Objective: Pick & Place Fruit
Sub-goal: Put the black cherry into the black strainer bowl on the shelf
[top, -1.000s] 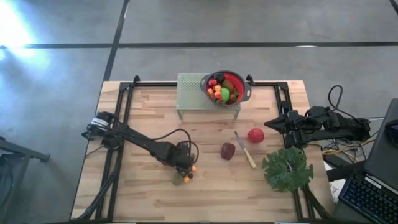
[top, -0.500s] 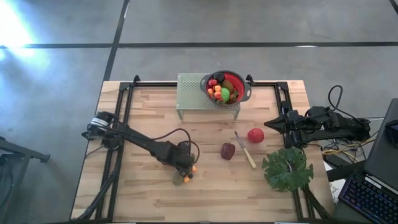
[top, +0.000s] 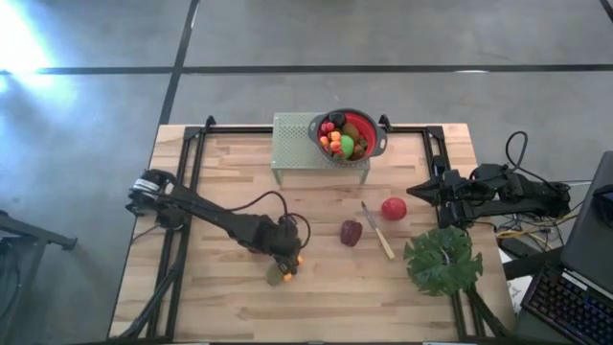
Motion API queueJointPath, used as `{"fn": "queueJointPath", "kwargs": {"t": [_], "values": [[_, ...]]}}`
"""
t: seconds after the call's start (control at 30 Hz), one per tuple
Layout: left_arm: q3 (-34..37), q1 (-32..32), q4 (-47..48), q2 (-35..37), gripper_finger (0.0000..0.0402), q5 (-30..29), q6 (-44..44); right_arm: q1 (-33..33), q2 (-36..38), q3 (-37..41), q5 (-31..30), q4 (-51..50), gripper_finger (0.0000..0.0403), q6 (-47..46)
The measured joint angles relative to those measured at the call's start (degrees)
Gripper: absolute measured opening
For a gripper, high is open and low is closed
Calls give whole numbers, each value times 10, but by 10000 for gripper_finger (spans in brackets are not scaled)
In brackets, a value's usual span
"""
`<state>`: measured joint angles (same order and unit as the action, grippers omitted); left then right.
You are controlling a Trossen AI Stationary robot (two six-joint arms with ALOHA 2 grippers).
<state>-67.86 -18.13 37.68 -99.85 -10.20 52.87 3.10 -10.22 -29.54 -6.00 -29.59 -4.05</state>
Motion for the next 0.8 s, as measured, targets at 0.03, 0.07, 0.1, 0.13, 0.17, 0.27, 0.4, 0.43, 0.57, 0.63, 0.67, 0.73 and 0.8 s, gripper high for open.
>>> {"fn": "queueJointPath", "kwargs": {"t": [0.03,0.07,0.1,0.13,0.17,0.27,0.4,0.43,0.57,0.63,0.67,0.73,0.8], "values": [[-5,1,-7,0,122,0,-13,0,0,0,0,0,8,0],[-9,3,-20,0,126,-1,-29,0,0,0,0,0,8,0],[-13,5,-36,0,129,-2,-47,0,0,0,0,0,8,0],[-17,8,-59,0,131,-3,-66,0,0,0,0,0,8,0],[-21,11,-80,0,131,-3,-84,0,0,0,0,0,8,0],[-35,22,-139,0,125,-3,-143,0,0,0,0,0,8,0],[-64,40,-183,0,116,-2,-218,0,0,0,0,0,8,0],[-72,46,-192,0,115,-3,-237,0,0,0,0,0,8,0],[-108,73,-237,0,124,-2,-299,0,0,0,0,0,8,0],[-134,88,-246,0,127,-2,-321,0,0,0,0,0,8,0],[-147,96,-246,0,127,-2,-333,0,0,0,0,0,8,0],[-174,110,-245,0,127,-2,-362,0,0,0,0,0,8,0],[-201,123,-243,0,124,-2,-393,0,0,0,0,0,8,0]]}}
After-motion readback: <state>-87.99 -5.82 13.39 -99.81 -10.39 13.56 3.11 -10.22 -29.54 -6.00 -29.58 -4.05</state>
